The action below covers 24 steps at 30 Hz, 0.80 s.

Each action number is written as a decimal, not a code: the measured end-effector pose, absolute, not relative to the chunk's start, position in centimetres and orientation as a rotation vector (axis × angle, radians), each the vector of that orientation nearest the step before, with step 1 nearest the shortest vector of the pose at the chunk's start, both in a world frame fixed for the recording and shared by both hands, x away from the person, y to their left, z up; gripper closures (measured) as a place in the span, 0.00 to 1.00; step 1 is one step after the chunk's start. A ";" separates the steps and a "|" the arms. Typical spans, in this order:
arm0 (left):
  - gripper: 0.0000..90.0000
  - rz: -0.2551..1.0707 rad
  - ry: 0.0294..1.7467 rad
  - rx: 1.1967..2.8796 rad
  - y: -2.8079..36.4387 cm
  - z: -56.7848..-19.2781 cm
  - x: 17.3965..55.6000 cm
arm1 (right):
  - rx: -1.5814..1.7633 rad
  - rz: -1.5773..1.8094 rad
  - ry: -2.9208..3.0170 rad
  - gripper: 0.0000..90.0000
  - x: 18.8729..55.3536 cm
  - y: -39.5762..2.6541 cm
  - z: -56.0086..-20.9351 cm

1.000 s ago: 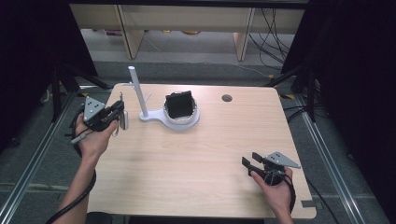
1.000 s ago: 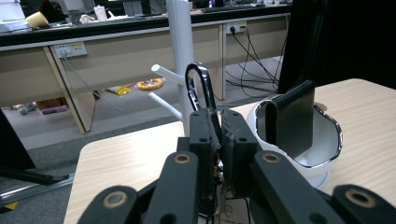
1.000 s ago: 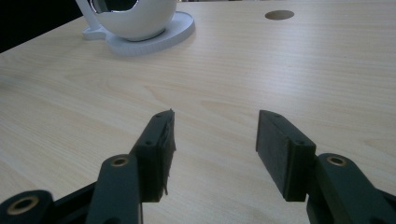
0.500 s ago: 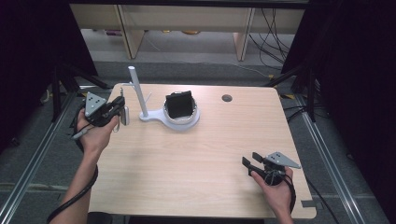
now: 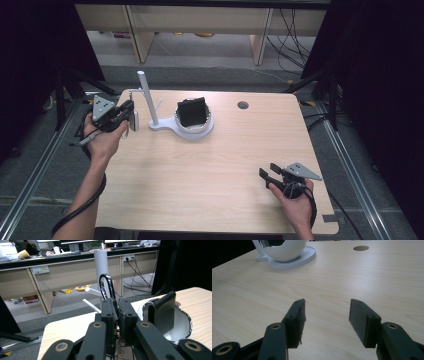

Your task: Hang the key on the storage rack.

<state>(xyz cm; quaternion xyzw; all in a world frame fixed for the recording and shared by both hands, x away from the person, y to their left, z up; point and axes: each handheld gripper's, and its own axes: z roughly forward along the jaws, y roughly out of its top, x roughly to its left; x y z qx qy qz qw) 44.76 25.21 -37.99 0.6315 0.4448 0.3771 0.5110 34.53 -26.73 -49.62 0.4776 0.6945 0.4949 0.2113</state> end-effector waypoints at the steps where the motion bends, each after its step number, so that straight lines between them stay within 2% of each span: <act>1: 0.93 0.909 1.070 1.520 25.2 -38.0 44.8 | 1.326 1.368 1.928 0.53 34.5 -26.7 -49.6; 24: 0.93 0.935 1.101 1.507 25.3 -38.0 46.5 | 1.324 1.360 1.940 0.53 34.6 -26.8 -49.6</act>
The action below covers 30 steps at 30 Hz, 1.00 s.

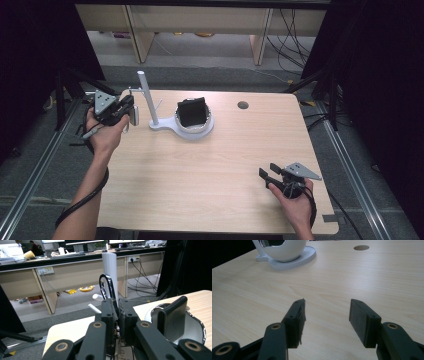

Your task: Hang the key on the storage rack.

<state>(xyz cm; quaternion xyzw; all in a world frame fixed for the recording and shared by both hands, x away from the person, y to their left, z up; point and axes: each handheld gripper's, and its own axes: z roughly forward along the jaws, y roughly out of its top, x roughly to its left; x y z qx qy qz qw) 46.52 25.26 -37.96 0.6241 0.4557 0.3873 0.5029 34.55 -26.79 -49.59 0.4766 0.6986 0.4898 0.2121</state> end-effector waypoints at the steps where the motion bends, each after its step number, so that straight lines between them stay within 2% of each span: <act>1: 0.93 0.934 1.105 1.506 25.3 -38.0 46.6 | 1.326 1.361 1.940 0.53 34.6 -26.8 -49.6; 30: 0.92 0.976 1.144 1.526 25.4 -38.9 48.2 | 1.344 1.347 1.955 0.53 34.4 -26.7 -49.6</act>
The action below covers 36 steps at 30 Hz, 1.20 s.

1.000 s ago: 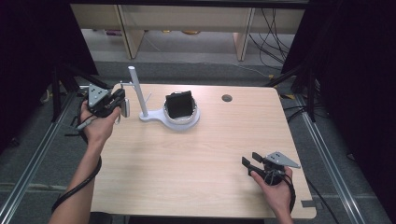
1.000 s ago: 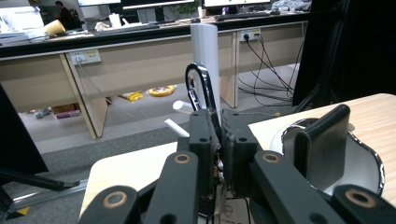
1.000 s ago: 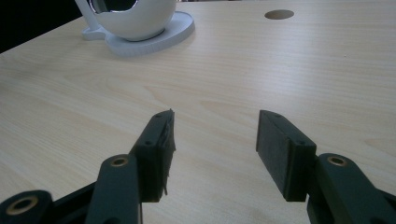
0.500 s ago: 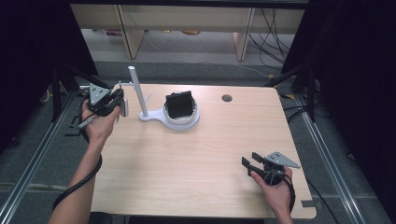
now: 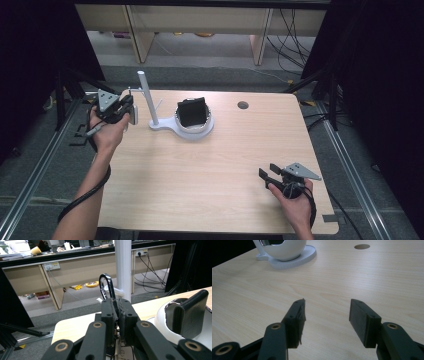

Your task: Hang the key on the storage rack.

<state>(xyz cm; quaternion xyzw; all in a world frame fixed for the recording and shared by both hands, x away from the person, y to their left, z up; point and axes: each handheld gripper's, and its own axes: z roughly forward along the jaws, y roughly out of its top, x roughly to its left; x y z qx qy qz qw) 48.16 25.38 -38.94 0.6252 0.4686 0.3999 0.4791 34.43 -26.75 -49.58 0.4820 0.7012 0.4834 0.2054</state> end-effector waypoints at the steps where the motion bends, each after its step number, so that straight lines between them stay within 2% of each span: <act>1: 0.92 0.976 1.144 1.526 25.3 -38.9 48.2 | 1.344 1.349 1.954 0.53 34.4 -26.7 -49.6; 30: 0.91 0.959 1.153 1.596 24.0 -41.0 50.3 | 1.370 1.363 1.944 0.53 34.3 -26.7 -49.6; 36: 0.78 0.961 1.141 1.605 24.1 -41.8 49.9 | 1.364 1.376 1.930 0.53 34.4 -26.7 -49.7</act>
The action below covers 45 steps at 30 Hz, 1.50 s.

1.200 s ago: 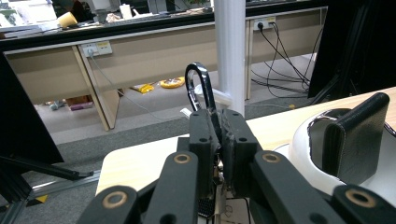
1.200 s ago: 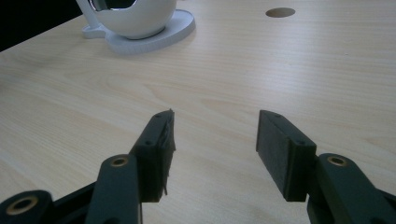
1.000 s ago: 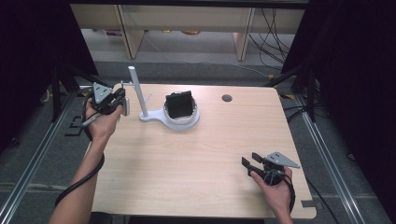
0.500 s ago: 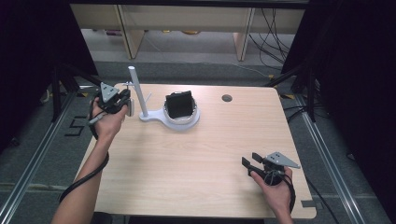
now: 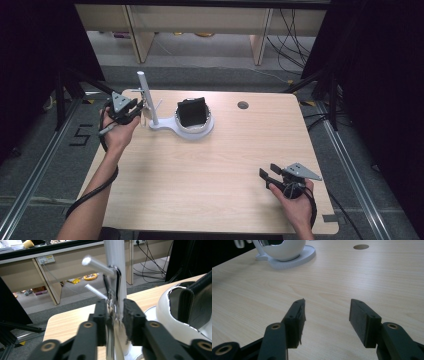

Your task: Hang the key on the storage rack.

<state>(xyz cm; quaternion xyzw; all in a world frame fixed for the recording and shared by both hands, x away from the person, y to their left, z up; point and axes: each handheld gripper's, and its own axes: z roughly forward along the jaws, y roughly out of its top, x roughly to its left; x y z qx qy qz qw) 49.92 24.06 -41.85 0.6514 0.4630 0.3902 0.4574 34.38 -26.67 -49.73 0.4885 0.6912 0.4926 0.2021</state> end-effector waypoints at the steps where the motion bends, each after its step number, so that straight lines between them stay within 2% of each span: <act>1: 0.76 0.963 1.136 1.605 24.1 -41.9 49.7 | 1.327 1.370 1.940 0.53 34.6 -26.9 -49.8; 6: 0.66 0.956 1.131 1.591 24.6 -42.2 48.4 | 1.353 1.378 1.931 0.53 34.4 -26.8 -49.7; 15: 0.57 0.906 1.128 1.587 25.6 -43.5 45.1 | 1.333 1.373 1.942 0.53 34.5 -26.8 -49.7; 27: 0.55 0.857 1.116 1.661 25.8 -47.9 39.8 | 1.349 1.363 1.942 0.52 34.4 -26.6 -49.7; 32: 0.54 0.854 1.129 1.627 26.1 -49.7 38.1 | 1.330 1.357 1.954 0.52 34.5 -26.7 -49.8; 45: 0.49 0.868 1.144 1.553 26.4 -51.2 36.4 | 1.326 1.367 1.957 0.52 34.5 -26.5 -49.9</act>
